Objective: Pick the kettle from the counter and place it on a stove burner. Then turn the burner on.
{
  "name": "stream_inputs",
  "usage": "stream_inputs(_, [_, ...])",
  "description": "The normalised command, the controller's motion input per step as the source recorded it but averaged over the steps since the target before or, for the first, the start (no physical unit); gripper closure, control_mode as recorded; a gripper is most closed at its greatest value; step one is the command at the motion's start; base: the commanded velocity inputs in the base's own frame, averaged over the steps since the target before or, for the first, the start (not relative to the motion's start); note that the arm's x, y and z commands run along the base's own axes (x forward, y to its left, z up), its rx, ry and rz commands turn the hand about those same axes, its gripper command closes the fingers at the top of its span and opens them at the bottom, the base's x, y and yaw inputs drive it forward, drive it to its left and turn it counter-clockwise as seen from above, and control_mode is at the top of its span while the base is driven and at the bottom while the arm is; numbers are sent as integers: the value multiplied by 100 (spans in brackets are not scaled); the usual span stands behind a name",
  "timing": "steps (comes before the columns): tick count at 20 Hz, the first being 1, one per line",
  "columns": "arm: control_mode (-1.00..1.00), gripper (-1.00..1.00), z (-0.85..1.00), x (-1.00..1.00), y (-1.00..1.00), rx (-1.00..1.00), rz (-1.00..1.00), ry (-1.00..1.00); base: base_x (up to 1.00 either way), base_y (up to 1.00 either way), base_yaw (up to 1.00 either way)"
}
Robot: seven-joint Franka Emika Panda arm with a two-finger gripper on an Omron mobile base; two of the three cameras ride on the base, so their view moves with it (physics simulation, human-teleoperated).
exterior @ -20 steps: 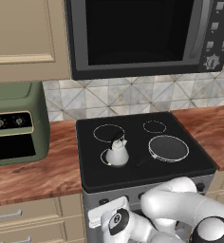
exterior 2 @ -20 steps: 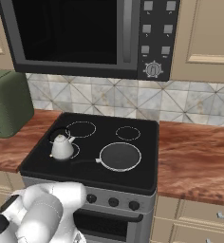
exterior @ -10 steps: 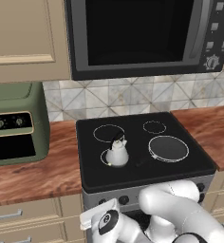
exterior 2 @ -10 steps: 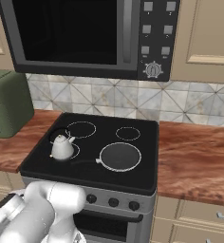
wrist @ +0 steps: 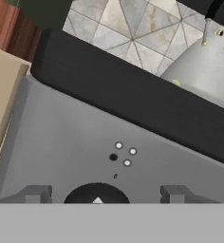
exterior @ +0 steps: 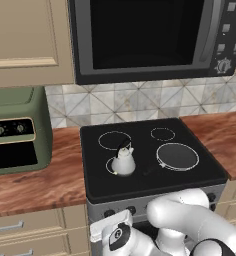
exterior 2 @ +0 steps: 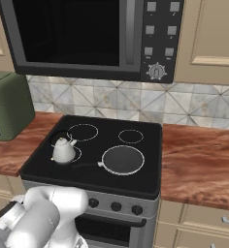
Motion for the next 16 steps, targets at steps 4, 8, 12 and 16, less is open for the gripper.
stream_inputs(4, [-100,-100,0,0,-1,0,0,0,0,0,0])
stream_inputs(8, [-100,-100,-13,-29,-4,0,-2,0,0,0,0])
stream_inputs(12, [-100,-100,-28,-1,0,0,0,2,0,0,0])
stream_inputs(16, [-100,-100,-37,-1,0,0,0,2,0,0,0])
